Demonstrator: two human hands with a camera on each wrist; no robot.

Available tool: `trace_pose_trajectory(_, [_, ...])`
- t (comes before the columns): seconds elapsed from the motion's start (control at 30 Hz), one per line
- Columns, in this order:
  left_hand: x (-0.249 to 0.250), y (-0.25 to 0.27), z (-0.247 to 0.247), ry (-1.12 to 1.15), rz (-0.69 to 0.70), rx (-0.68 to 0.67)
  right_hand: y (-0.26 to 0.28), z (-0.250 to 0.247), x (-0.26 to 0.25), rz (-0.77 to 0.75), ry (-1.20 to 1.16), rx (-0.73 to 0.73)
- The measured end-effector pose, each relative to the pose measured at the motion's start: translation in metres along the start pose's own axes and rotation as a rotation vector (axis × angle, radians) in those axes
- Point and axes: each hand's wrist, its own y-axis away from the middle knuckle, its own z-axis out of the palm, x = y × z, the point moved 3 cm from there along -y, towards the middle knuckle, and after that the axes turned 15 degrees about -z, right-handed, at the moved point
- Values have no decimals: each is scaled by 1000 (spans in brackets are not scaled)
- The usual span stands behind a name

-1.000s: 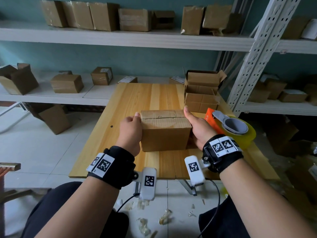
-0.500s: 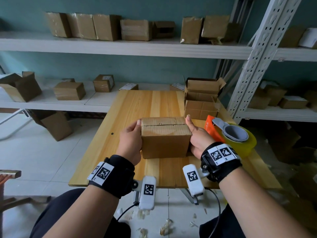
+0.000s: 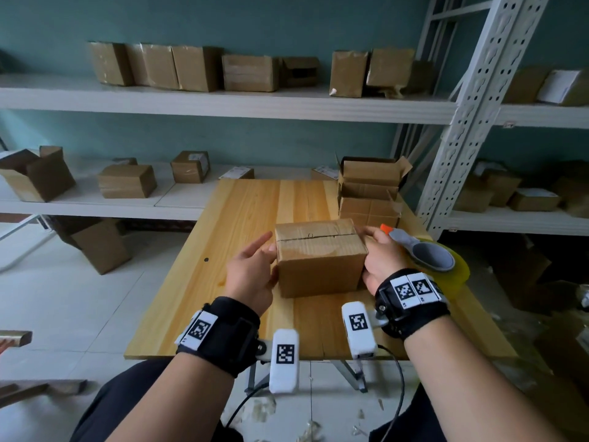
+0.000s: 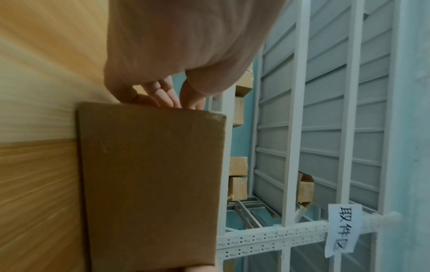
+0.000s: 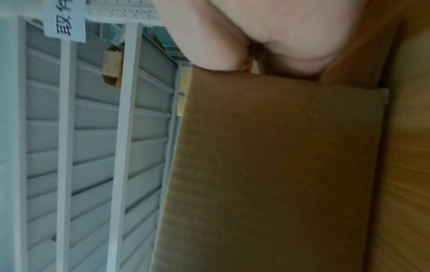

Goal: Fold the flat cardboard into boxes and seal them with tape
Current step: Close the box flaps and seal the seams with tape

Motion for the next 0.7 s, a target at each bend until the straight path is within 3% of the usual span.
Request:
trace_pose_trajectory(0.27, [2,0,13,-75,166,14,9,4,-18,-385,123,114])
trace_pose_trajectory(0.5, [1,-8,15,-176,248,2,17,10,-16,-429,278,17])
trace_pose_trajectory(0.6, [-1,-9,16,-225,284,-33,21,11,-23,-333,268,2])
trace_pose_trajectory(0.7, [1,-10,16,-254,304,-7,30,18,-29,-368,445,-133])
